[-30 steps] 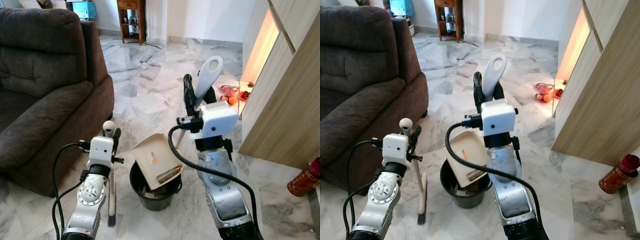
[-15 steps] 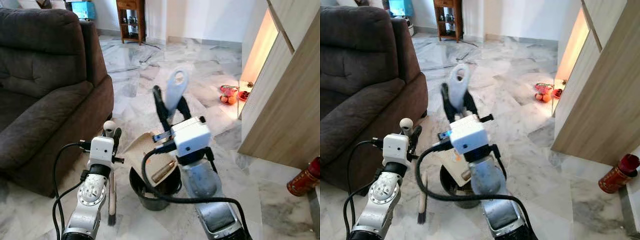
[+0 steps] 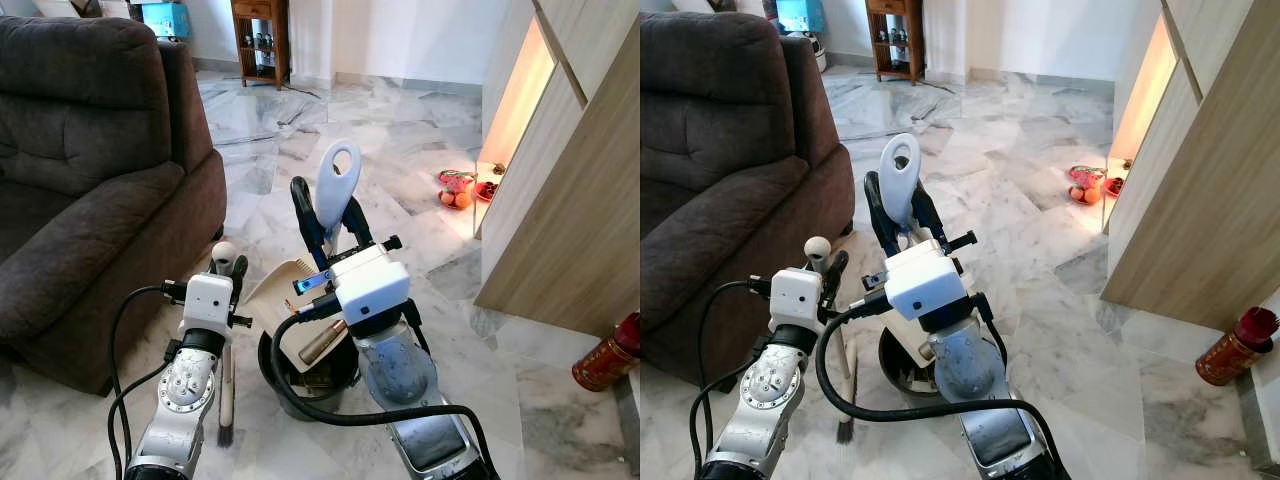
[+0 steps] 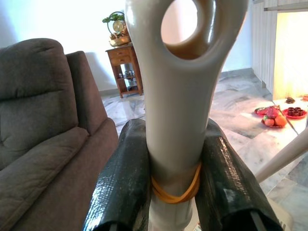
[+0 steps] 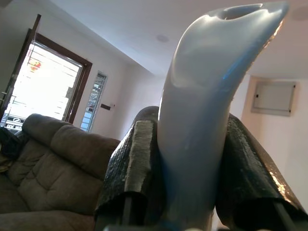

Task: Sweep floor

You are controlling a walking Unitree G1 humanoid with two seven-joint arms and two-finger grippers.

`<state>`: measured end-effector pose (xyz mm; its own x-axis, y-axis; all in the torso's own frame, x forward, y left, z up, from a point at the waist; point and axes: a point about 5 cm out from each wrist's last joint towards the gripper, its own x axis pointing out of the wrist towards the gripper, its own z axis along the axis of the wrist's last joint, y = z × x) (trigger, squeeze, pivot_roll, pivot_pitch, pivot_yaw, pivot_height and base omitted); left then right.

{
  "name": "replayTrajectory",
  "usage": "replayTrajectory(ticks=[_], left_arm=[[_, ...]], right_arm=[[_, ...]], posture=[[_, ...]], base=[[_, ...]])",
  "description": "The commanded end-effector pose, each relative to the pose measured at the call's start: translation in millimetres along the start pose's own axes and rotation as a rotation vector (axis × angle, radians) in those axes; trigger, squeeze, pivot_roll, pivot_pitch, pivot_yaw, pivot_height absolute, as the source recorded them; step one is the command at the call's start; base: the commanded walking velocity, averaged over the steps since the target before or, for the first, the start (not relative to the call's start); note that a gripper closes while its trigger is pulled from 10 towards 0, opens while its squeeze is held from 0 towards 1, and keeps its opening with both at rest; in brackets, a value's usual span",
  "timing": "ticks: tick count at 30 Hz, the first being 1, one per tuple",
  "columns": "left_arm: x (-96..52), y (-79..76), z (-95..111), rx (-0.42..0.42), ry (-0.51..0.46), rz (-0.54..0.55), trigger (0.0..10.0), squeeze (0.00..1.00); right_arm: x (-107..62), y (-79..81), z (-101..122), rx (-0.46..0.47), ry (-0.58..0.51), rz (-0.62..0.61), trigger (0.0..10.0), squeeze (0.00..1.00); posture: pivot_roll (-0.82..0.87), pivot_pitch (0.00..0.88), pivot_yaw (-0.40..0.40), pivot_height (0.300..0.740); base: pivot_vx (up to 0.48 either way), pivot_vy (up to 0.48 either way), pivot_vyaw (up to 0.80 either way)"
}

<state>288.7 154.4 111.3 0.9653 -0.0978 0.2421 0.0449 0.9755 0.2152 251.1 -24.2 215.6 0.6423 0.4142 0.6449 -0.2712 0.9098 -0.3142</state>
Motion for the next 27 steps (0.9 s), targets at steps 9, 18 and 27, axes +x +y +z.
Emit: replayTrajectory(ticks=[9, 18, 27], left_arm=[[2.3, 2.4, 8.4, 0.033, -0.055, 0.004, 10.0, 0.00], [2.7, 3.6, 8.6, 0.036, -0.055, 0.008, 10.0, 0.00], [3.6, 3.3, 8.7, 0.036, -0.056, 0.007, 10.0, 0.00]], right_arm=[[7.2, 4.8, 28.5, -0.054, -0.180, 0.030, 10.0, 0.00], [7.0, 6.2, 26.3, -0.043, -0.171, 0.033, 10.0, 0.00], [7.3, 7.7, 25.6, -0.055, -0.173, 0.043, 10.0, 0.00]], posture=[[0.12, 0.018, 0.013, 0.740], [0.12, 0.019, 0.013, 0.740], [0.12, 0.017, 0.013, 0.740]], base=[[0.000, 0.000, 0.00], [0.000, 0.000, 0.00], [0.000, 0.000, 0.00]])
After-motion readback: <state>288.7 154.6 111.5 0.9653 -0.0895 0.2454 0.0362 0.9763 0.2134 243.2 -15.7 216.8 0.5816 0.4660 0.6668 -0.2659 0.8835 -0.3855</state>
